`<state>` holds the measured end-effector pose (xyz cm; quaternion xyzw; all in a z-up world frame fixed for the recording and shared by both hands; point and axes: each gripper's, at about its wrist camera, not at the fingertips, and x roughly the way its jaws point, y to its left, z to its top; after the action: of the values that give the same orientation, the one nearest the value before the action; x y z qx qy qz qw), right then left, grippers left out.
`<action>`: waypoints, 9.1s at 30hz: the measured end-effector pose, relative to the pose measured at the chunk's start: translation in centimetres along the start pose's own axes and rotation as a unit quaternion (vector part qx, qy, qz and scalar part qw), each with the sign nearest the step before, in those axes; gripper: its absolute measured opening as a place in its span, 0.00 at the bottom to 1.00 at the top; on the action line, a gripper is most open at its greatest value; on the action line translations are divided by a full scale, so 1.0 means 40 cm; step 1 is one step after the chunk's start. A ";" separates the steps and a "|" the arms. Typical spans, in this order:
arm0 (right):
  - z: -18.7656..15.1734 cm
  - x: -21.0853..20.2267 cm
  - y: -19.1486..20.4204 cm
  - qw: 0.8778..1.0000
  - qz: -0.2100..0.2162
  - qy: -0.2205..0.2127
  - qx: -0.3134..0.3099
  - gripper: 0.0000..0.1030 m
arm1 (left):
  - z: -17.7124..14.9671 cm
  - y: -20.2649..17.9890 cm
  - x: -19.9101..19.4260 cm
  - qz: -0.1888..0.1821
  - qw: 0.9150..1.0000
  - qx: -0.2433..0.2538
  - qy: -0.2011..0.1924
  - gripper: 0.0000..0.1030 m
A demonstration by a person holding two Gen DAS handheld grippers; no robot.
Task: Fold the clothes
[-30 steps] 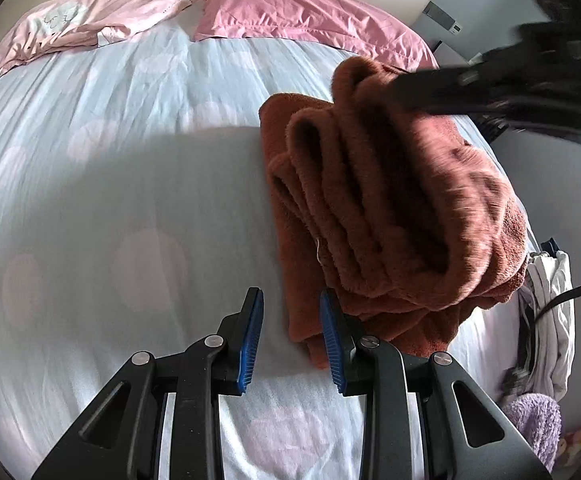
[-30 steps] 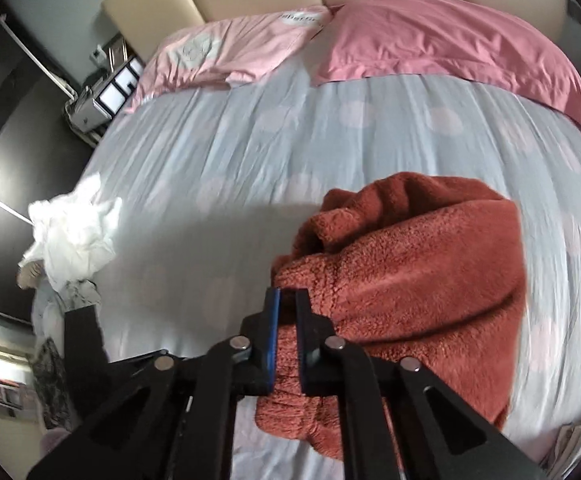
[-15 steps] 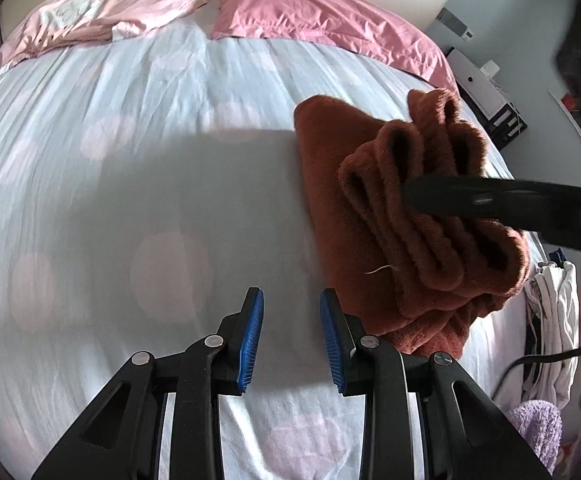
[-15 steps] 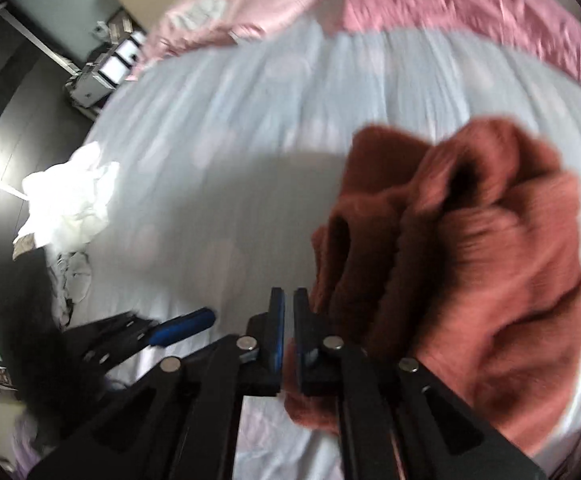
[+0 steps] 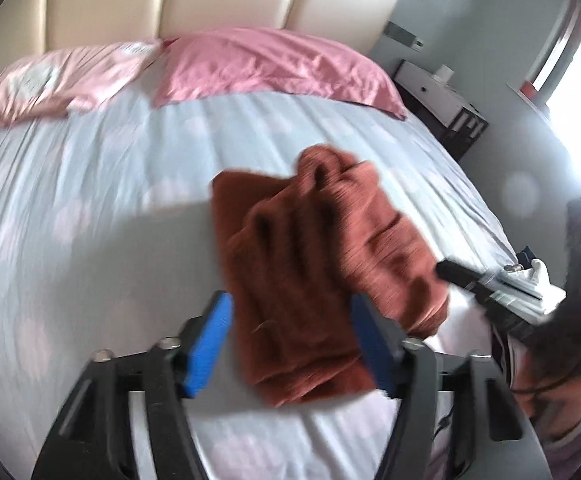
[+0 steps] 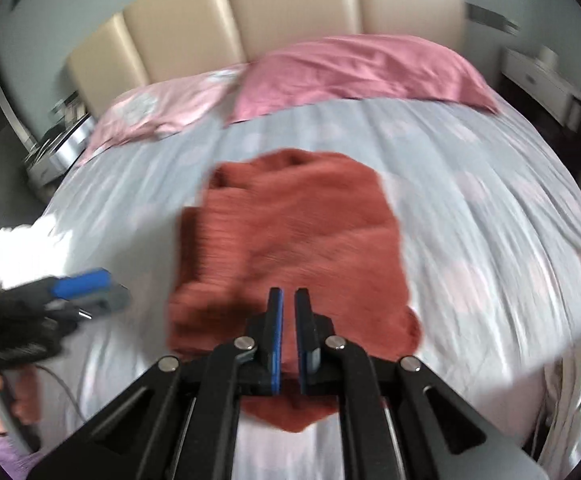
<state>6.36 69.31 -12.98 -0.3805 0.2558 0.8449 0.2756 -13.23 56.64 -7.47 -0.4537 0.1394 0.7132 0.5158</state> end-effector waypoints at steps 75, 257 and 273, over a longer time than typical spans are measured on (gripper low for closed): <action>-0.060 0.120 -0.121 0.993 0.099 0.004 0.058 0.25 | -0.066 0.063 0.069 0.070 0.996 -0.057 0.003 0.57; -0.552 -0.781 -0.576 0.963 -0.221 -0.089 0.122 0.25 | -0.314 -1.169 -0.144 -0.129 0.963 0.234 -0.045 0.78; -0.692 -0.950 -0.390 0.949 -0.232 -0.143 0.160 0.60 | -0.432 -1.091 -0.382 -0.077 0.964 0.239 -0.092 0.83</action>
<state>51.76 52.43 -2.71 -0.2551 0.2499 0.7514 0.5548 33.95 54.54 6.86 -0.2596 0.2221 0.6557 0.6733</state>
